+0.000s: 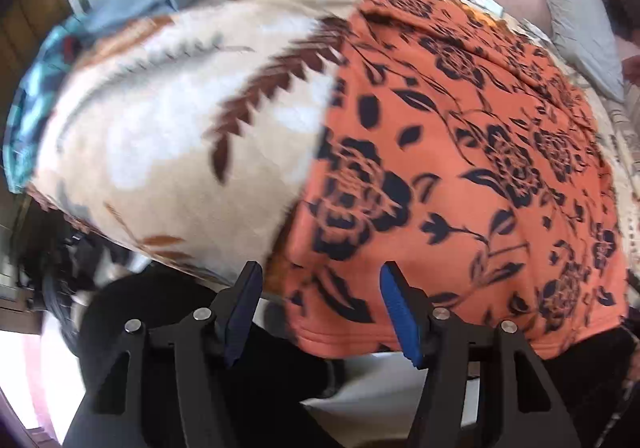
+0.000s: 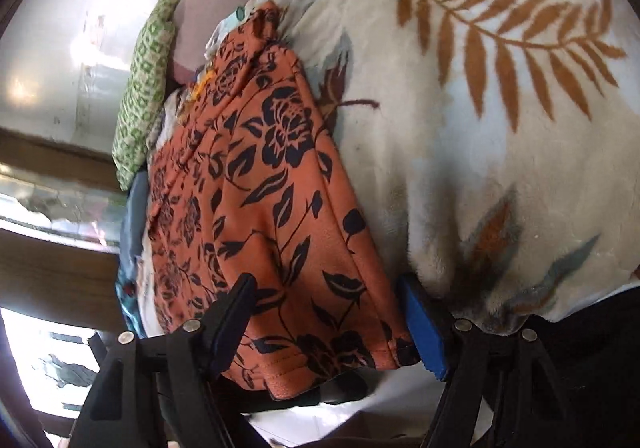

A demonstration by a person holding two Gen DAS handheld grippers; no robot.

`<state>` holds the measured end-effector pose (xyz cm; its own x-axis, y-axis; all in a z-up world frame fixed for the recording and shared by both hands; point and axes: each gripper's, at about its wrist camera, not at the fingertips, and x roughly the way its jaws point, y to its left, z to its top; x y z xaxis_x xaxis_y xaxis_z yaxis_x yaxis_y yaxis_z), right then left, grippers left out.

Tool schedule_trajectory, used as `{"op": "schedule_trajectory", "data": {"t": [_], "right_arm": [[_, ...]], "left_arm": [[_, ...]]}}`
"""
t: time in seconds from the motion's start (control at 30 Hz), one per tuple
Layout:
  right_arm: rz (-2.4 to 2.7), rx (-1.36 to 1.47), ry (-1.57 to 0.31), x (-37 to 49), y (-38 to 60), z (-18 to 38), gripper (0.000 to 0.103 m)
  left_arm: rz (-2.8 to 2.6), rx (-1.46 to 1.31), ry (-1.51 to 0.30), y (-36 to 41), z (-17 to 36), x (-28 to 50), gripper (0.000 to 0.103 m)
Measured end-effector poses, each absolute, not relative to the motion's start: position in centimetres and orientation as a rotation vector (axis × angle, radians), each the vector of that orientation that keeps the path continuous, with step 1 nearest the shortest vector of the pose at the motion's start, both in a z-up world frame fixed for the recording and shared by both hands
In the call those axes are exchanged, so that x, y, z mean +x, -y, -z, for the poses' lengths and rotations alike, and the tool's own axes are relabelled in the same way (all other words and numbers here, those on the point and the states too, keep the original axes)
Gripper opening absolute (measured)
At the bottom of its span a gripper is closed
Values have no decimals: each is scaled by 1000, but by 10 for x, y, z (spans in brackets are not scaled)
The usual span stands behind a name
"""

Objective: Fold small clothes

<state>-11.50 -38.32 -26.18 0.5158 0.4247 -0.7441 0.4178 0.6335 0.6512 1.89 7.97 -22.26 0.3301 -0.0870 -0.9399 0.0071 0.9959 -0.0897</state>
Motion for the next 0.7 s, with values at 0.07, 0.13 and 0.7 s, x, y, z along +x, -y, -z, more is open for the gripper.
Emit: {"op": "schedule_trajectory", "data": {"t": [0.07, 0.13, 0.7], "right_arm": [[15, 887, -1100, -115, 385, 263, 53], [26, 868, -1109, -121, 389, 263, 25], [-64, 770, -1140, -119, 372, 256, 15]], "left_arm": [[89, -125, -1258, -81, 228, 20, 62], [96, -146, -1261, -85, 230, 20, 62], [65, -139, -1325, -94, 246, 16, 75]]}}
